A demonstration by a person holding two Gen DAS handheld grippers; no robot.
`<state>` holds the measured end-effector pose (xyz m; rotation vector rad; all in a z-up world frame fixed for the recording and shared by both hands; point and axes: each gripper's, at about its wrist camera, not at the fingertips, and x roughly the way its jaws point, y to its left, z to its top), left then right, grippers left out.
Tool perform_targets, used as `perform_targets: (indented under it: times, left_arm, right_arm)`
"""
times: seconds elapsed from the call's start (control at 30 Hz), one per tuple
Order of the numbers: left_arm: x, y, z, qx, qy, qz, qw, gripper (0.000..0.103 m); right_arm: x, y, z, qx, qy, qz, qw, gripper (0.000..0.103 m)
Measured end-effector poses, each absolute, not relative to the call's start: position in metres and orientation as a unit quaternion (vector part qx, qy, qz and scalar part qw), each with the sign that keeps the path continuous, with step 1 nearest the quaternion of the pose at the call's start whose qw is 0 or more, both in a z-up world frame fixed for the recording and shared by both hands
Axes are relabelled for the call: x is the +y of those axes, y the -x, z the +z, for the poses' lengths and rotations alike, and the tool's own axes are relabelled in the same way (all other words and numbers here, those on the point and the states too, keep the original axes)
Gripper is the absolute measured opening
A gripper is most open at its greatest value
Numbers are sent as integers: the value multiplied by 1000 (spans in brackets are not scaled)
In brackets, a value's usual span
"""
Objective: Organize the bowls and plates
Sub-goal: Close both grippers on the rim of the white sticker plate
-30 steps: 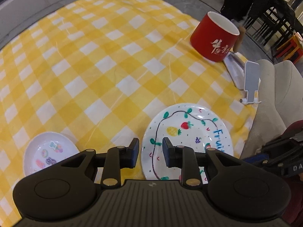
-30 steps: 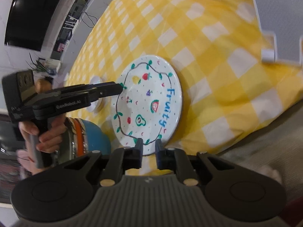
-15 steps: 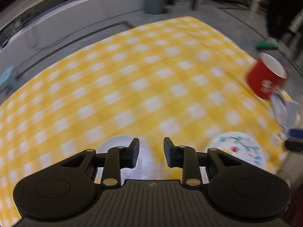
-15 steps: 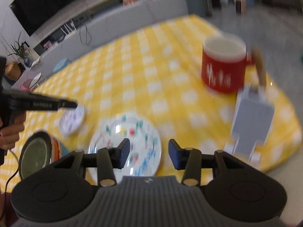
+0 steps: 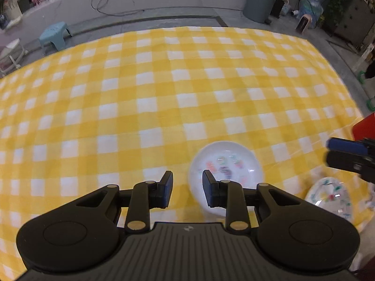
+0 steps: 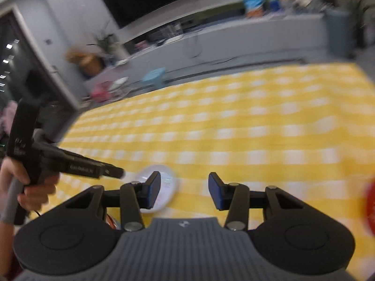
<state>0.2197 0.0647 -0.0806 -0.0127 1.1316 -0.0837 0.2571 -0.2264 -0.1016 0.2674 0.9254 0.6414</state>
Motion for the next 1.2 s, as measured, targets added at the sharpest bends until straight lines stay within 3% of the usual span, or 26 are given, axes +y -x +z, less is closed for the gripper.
perform_targets:
  times: [0.3,0.5,0.57,0.6,0.67,0.8,1.2]
  left_arm:
    - [52,-228,-102,544,-19,-49,838,29]
    - [47,-229,-117,561,-32,-49,825,21]
    - [47,-230,-117,570,-28,-50,820,10]
    - [46,-230,-117,571,-31,-54,818,8]
    - [43,-228,-116,569,-42,-56,819,7]
    - [38,-228,-116,571,-58,-49,818,7]
    - [-15,-188,-43,432,-87,-67,895,5]
  right_arm:
    - [-167,-285,-143,492,-88,311,808,38]
    - [-143,-281,-160,512,-56,312,799,23]
    - [-144,-278,-161,504,-58,313,803,21]
    - [-145,-278,-162,505,-64,314,801,15]
    - [-147,-281,-166,512,-77,312,797,7]
    - [-146,-278,-165,504,-77,314,801,6]
    - [-218,-233,-76,409,-145,278,857,2]
